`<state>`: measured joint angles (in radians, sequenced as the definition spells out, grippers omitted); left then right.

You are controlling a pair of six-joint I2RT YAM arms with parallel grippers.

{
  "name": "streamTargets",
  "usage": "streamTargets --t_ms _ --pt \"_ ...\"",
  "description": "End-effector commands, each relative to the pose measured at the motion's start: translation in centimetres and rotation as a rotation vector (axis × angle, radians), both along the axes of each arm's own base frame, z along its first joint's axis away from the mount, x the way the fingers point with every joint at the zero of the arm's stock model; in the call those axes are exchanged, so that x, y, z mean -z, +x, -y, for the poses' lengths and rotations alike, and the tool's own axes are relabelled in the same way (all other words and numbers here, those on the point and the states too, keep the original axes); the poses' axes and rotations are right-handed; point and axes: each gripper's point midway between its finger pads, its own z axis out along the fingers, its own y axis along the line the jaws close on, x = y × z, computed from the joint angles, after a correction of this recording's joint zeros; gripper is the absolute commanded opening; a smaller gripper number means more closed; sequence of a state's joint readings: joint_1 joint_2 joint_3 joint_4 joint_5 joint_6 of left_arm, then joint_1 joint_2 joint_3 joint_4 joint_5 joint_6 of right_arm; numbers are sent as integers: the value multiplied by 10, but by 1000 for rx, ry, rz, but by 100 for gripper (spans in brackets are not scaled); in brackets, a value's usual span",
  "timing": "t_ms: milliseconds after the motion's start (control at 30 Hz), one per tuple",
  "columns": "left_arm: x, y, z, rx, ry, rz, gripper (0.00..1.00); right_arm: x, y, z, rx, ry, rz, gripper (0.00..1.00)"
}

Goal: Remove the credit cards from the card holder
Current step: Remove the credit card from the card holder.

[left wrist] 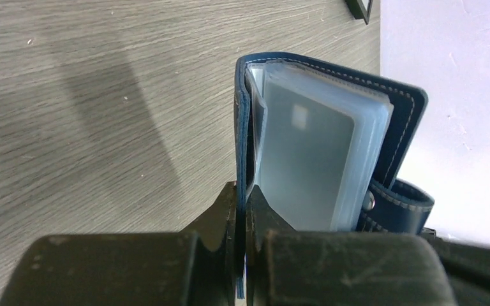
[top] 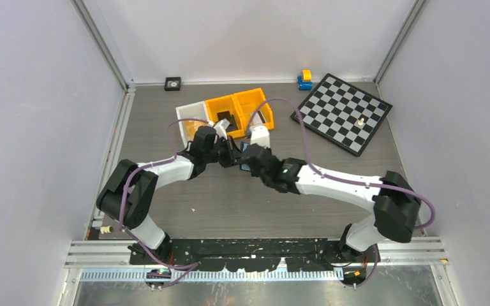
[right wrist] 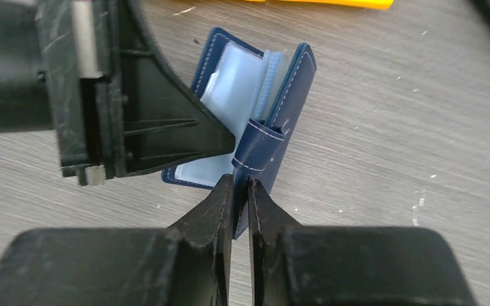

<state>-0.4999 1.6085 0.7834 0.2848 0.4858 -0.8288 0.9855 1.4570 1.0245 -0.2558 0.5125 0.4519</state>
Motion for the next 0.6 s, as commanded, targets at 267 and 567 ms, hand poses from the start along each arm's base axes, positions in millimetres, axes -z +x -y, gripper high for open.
streamTargets --t_ms 267,567 --pt "-10 9 4 1 2 37 1 -32 10 6 127 -251 222 1" --pt "-12 8 10 23 -31 24 4 -21 4 -18 -43 -41 87 0"
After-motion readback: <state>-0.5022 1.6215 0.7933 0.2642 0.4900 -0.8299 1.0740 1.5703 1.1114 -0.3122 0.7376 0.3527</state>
